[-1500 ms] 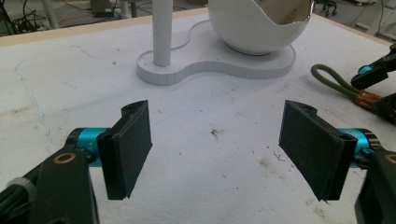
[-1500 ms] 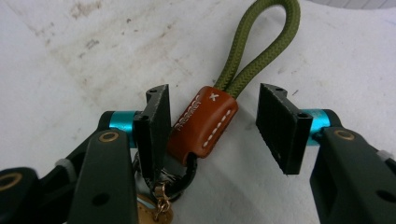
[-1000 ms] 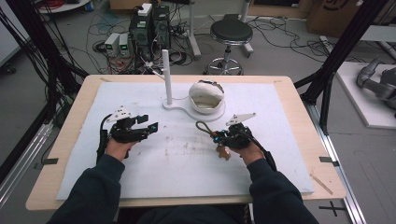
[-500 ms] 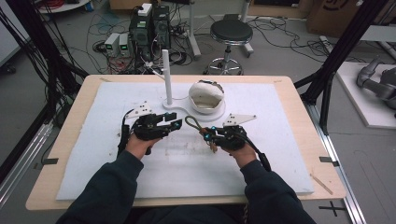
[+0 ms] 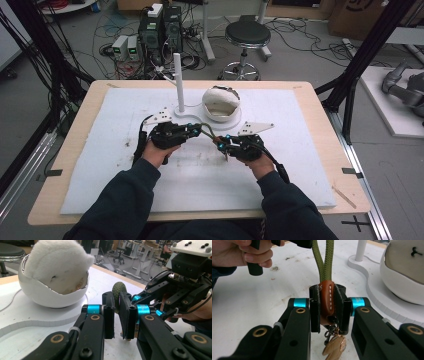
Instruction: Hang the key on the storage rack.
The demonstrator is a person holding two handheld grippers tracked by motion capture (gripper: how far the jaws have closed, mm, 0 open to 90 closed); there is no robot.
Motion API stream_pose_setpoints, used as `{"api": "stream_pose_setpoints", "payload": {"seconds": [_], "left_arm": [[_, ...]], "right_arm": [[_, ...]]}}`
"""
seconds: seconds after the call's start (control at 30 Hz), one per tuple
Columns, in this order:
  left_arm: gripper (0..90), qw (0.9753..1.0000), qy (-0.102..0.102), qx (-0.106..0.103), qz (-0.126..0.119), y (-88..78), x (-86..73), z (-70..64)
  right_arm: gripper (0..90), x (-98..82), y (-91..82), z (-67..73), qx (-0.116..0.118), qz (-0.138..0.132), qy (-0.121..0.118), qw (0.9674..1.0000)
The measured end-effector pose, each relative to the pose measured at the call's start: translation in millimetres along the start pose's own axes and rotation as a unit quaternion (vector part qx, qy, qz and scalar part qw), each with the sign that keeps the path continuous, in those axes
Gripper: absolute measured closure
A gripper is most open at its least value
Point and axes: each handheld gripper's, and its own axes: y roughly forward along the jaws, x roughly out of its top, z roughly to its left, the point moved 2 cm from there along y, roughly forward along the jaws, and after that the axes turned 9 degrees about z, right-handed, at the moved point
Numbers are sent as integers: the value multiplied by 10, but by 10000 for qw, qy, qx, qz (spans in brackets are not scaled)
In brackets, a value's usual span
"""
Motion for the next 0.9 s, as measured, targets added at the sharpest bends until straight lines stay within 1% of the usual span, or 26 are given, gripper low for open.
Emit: {"api": "stream_pose_setpoints", "payload": {"seconds": [0.03, 0.07, 0.1, 0.13, 0.17, 0.23, 0.3, 0.37, 0.4, 0.43, 0.53, 0.6, 0.67, 0.7, 0.73, 0.8, 0.83, 0.9], "left_arm": [[828, 10000, 16, 55, -17, -25, 9, 6], [830, 10000, 8, 94, -25, -55, 29, 19], [830, 9999, 34, 161, -32, -93, 57, 34], [831, 9998, 51, 195, -32, -135, 92, 51], [831, 9996, 74, 263, -43, -176, 132, 66], [832, 9992, 130, 372, -61, -261, 225, 95], [831, 9985, 221, 494, -22, -347, 327, 130], [832, 9974, 305, 654, -17, -433, 442, 172], [831, 9968, 347, 727, -5, -472, 493, 194], [831, 9962, 360, 788, 4, -501, 530, 212], [831, 9946, 380, 969, 1, -611, 664, 297], [831, 9936, 360, 1068, -27, -679, 750, 359], [831, 9930, 315, 1133, -39, -724, 819, 420], [831, 9926, 327, 1168, -2, -736, 848, 444], [831, 9920, 351, 1208, 45, -747, 891, 478], [831, 9914, 313, 1270, 71, -760, 977, 546], [831, 9908, 301, 1315, 71, -765, 1017, 582], [831, 9906, 241, 1344, 96, -764, 1079, 655]], "right_arm": [[741, 2, -2, 2, -17, -6, -20, 10000], [670, 3, -7, 0, -72, -5, -39, 10000], [622, 2, -14, -9, -154, 12, -37, 9999], [594, -3, -39, -37, -252, 28, 10, 9997], [594, -3, -39, -37, -252, 28, 10, 9997], [562, -7, -78, -69, -396, 16, 16, 9992], [517, -10, -115, -101, -525, -36, 53, 9986], [485, -21, -157, -143, -783, -35, 13, 9969], [427, -33, -197, -189, -1028, -47, -44, 9947], [427, -33, -197, -189, -1028, -47, -44, 9947], [361, -52, -274, -262, -1355, -73, -61, 9907], [349, -65, -337, -309, -1509, -132, -24, 9885], [349, -77, -390, -349, -1572, -191, 38, 9874], [349, -88, -424, -378, -1614, -221, 69, 9866], [349, -93, -440, -393, -1634, -238, 90, 9862], [349, -105, -472, -425, -1681, -262, 150, 9853], [349, -108, -478, -432, -1694, -257, 158, 9851], [350, -111, -481, -434, -1701, -259, 156, 9850]]}}
